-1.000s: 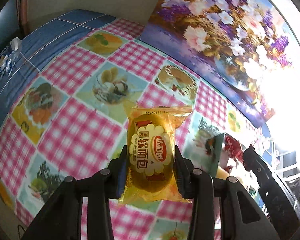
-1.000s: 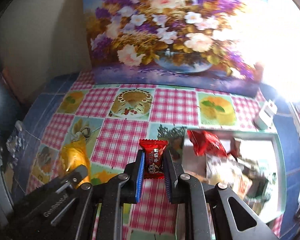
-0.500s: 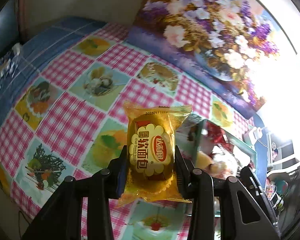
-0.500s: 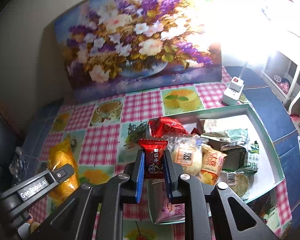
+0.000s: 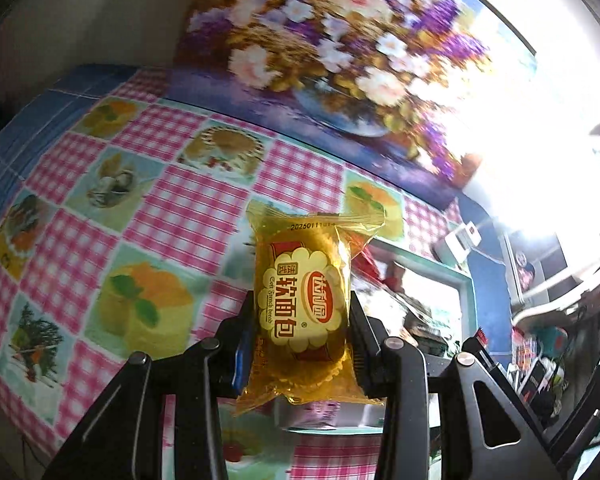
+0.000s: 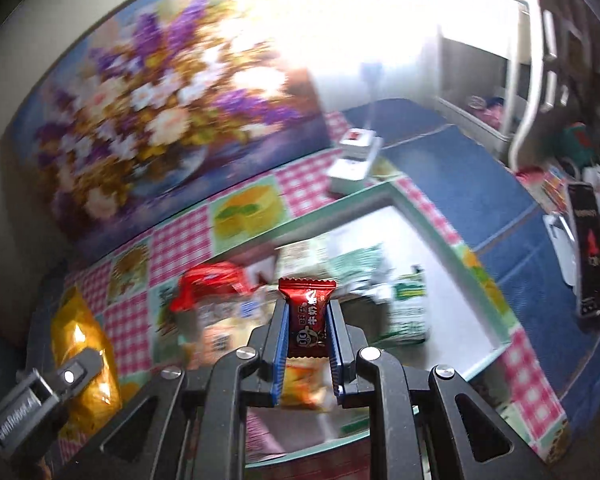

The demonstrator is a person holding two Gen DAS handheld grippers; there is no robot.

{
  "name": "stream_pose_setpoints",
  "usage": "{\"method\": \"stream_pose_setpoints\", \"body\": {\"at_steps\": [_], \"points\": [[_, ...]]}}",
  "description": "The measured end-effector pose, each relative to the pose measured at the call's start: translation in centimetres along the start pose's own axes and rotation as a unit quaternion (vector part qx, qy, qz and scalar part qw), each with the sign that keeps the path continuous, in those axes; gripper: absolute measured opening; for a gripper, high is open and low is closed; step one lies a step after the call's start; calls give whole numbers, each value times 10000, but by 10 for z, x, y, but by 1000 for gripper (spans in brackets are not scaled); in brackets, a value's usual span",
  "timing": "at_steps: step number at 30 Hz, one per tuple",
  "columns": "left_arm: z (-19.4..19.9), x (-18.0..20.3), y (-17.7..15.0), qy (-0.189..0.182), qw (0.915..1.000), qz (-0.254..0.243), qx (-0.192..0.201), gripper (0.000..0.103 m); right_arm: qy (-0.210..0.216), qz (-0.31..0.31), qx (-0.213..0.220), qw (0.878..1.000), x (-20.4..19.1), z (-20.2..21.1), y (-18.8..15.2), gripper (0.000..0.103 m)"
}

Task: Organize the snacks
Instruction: 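Carry the yellow bag into the tray and release while right gripper drops the red candy there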

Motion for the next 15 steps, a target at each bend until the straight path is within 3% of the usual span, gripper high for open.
{"method": "stream_pose_setpoints", "body": {"at_steps": [6,15], "points": [[-15,22,-13,-142,9992,-295,-230,42,-313,-369,-2,9988,33,-6,7,19],[-27,55,-31,-327,9946,-884,-437,42,-472,-533,-96,9974,52,-13,8,20]]}}
Point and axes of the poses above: each gripper's, at about its wrist camera, not at the fingertips, and z roughly against the way its jaws point, x to its right, y to its top, the point moved 1 cm from there along -z, roughly the way its jaws point, and after that the axes turned 4 degrees about -y, right-handed, at the moved point
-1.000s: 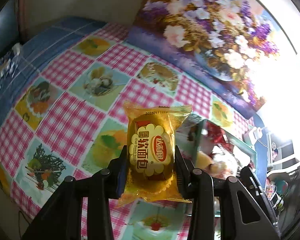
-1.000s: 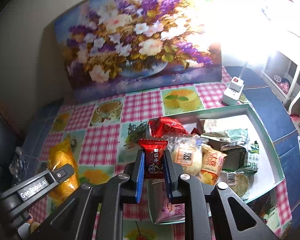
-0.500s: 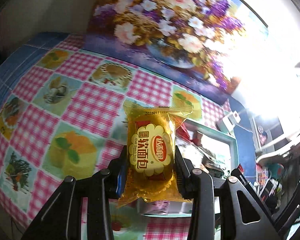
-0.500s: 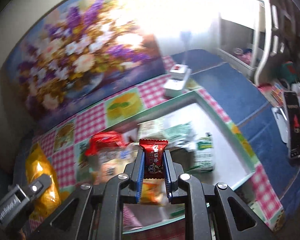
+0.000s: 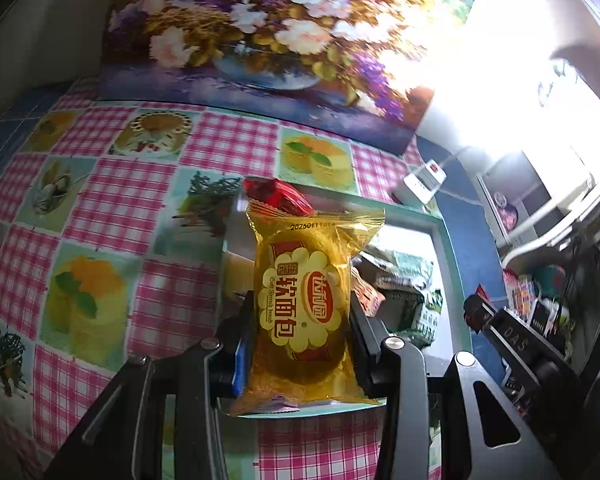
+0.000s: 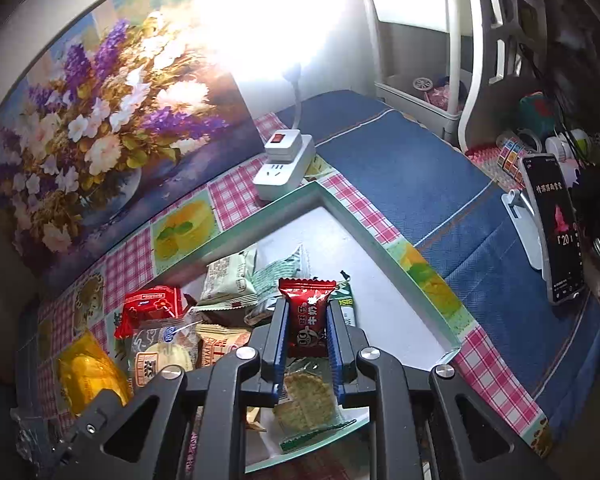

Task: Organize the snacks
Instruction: 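Carry the yellow bag into the tray and release while right gripper drops the red candy there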

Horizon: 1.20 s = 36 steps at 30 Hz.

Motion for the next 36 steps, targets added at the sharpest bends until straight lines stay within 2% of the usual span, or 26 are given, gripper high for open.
{"method": "stream_pose_setpoints", "body": {"at_steps": [9,11,24,31,36], "points": [[-23,23,-12,-159,9985,-405,-330,42,-73,-103,-167,9998,10,-10,-2,20],[-26,27,-14,-199,9980,-470,-385,42,41,-185,-246,9995,12,-13,-3,20],[-35,37,-20,-246,9959,-700,-516,42,176,-118,-561,9982,4,-30,-12,21],[-48,47,-25,-259,9934,-899,-664,42,35,-221,-665,9975,11,-39,-13,21],[-61,55,-33,-125,9904,-1107,-817,42,-132,-322,-712,9969,19,-44,-14,21]]}}
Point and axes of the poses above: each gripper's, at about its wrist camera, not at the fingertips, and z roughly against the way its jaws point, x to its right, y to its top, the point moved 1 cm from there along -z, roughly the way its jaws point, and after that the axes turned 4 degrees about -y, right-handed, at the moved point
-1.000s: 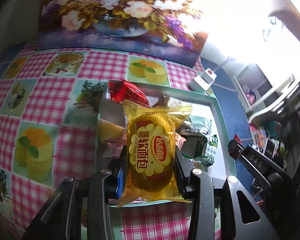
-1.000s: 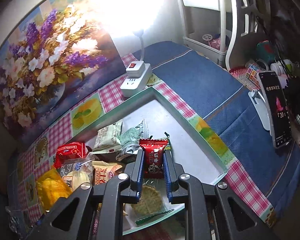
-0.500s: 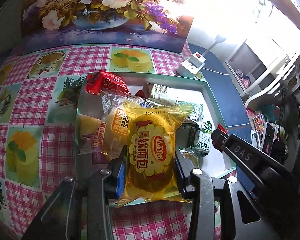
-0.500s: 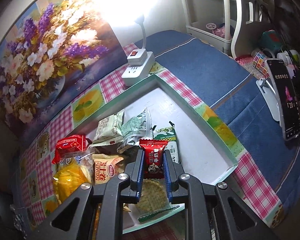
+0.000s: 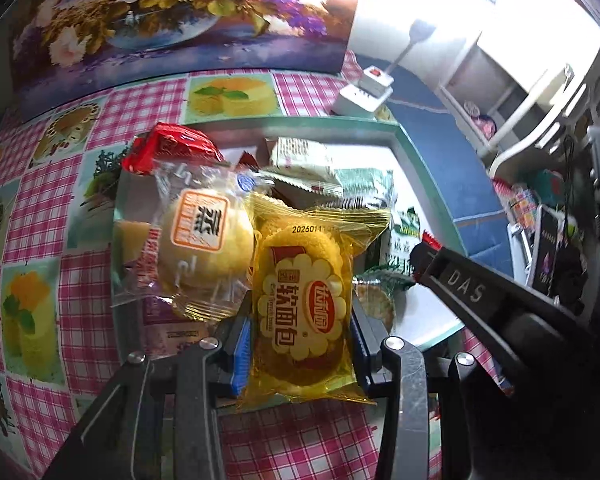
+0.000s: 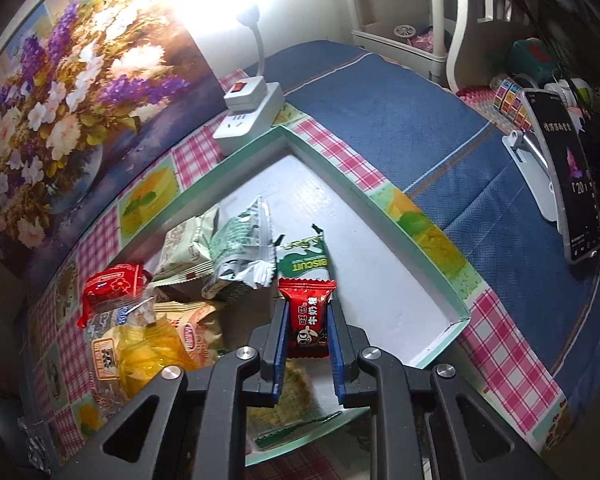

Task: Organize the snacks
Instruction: 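Carry the yellow bag into the tray and release while right gripper drops the red candy there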

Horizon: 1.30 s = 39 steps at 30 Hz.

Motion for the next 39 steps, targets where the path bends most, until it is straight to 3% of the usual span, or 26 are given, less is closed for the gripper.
{"method": "stream_pose_setpoints", "body": {"at_steps": [9,13,22,25,27,29,39], "points": [[-1,0,-1,30,10000,-5,-31,44,-124,-29,-97,9999,2,-6,-2,21],[0,0,0,-19,10000,33,-20,53,-165,-77,-58,9998,4,-4,-1,21],[7,1,2,-6,10000,5,82,54,-205,-158,-73,9996,7,-4,0,24],[7,1,2,3,10000,1,91,54,-234,-176,-80,9995,8,-4,0,31],[8,0,2,6,9999,7,104,54,-262,-178,-72,9995,8,-4,0,51],[9,0,3,-18,9999,20,134,54,-305,-185,-13,9994,8,-1,1,63],[16,0,6,-23,9997,31,227,56,-305,-153,181,9993,7,7,3,70]]}}
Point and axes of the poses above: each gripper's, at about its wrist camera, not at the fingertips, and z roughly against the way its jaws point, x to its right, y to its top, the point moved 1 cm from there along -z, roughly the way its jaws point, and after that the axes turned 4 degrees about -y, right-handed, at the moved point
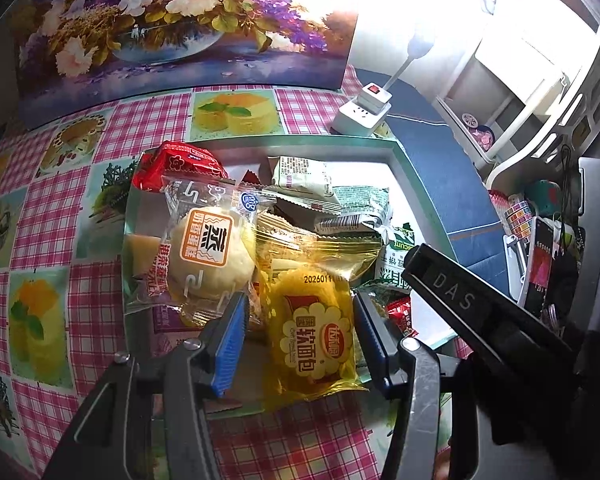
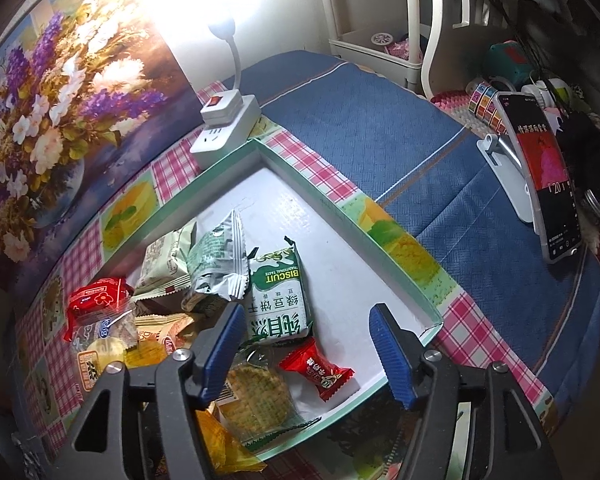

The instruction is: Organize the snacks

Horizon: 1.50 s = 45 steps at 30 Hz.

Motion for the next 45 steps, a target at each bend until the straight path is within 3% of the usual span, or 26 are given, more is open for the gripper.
{"method": "stream_pose_setpoints", "body": {"at_steps": [3,18,22,26,32,39,41,45], "points": [[4,-1,1,39,10000,-7,61,66,5,-103,77,9999,4,3,2,71],[32,-26,9,12,9979,461,453,68,79,-167,206,9996,5,10,2,71],[45,-44,10,519,9943,606,705,68,147,93,256,9995,-7,14,-3,71],[50,-68,6,1210,9870,781,711,68,315,443,376,9978,-23,24,-15,83],[56,-99,-8,1433,9807,1169,627,68,465,929,606,9927,-39,39,-36,103],[71,-107,-25,1805,9737,1143,796,71,517,1412,686,9863,-48,52,-60,103],[73,-109,-29,1947,9707,1168,789,84,508,1491,707,9850,-48,55,-65,103],[80,-111,-39,2194,9660,1112,801,85,529,1651,625,9829,-47,57,-77,103]]}}
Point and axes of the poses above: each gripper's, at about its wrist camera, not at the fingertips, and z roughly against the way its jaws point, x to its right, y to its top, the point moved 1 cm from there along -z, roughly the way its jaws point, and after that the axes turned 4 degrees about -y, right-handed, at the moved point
